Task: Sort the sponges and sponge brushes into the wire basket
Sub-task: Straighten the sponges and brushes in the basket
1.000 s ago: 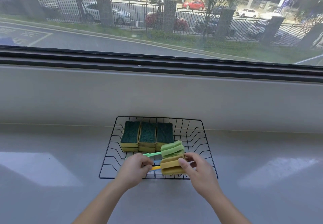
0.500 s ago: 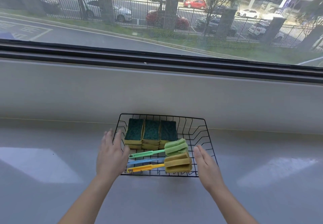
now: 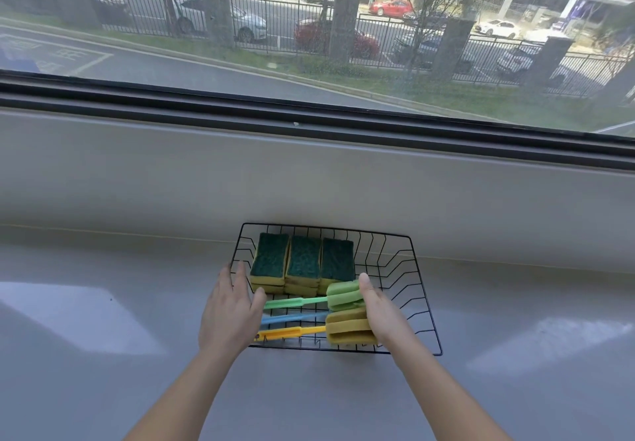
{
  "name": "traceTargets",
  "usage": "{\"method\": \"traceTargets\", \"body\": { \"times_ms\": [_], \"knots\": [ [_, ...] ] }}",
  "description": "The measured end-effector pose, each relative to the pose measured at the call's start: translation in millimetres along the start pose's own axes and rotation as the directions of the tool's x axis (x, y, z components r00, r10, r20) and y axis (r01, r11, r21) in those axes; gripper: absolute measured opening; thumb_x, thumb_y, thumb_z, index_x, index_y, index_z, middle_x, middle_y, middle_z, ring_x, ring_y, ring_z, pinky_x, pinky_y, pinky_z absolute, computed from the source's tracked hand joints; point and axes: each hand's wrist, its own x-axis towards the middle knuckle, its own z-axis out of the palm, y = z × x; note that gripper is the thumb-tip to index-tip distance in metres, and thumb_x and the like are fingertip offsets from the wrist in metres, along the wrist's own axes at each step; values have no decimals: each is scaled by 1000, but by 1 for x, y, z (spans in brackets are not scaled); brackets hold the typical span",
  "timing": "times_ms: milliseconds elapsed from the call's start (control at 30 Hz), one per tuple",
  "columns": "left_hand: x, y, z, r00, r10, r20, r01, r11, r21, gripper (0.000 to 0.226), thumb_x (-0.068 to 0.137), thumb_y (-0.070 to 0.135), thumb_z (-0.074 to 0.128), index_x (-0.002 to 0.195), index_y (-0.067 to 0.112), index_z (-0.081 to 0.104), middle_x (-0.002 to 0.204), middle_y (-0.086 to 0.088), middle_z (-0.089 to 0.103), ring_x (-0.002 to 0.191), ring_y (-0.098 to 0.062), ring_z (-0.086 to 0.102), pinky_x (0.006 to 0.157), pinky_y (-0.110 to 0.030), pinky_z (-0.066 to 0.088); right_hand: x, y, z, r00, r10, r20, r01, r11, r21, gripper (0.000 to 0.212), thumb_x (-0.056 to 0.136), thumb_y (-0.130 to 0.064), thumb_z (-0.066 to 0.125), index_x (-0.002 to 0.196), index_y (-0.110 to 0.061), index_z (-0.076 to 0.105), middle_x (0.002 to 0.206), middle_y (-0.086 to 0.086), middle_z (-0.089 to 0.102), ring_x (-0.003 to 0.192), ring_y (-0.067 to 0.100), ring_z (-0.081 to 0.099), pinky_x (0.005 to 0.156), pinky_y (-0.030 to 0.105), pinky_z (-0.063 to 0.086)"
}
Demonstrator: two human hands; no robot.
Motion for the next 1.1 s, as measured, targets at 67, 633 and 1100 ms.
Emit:
{"method": "traceTargets", "body": {
  "times_ms": [67, 633, 1100],
  "knots": [
    [0, 1, 2, 1000, -3, 2, 3, 1000, -4, 63, 90, 28, 8, 141, 6, 37, 161, -19, 12, 146, -36, 12, 110, -42, 34, -1, 0, 2, 1000, -21, 5, 21, 999, 28, 88, 87, -83, 15, 141, -25, 51, 137, 7, 61, 128, 28, 55, 111, 50, 43],
    [5, -6, 13, 992, -77, -96, 50, 966, -252, 59, 97, 35, 33, 152, 16, 22, 159, -14, 22, 143, -29, 28, 106, -45, 38, -35, 33, -22, 980, -79, -181, 81, 997, 0, 66, 98, -68, 26, 134, -25, 61, 139, 2, 61, 131, 24, 50, 94, 35, 36],
    [7, -11, 19, 991, -78, -109, 48, 966, -253, 58, 96, 41, 34, 149, 20, 25, 157, -14, 25, 136, -31, 38, 104, -48, 40, -28, 45, 4, 975, -177, -132, 135, 951, -278, 41, 103, -46, 27, 94, -29, 64, 97, -1, 71, 99, 26, 58, 86, 40, 50]
  ]
}}
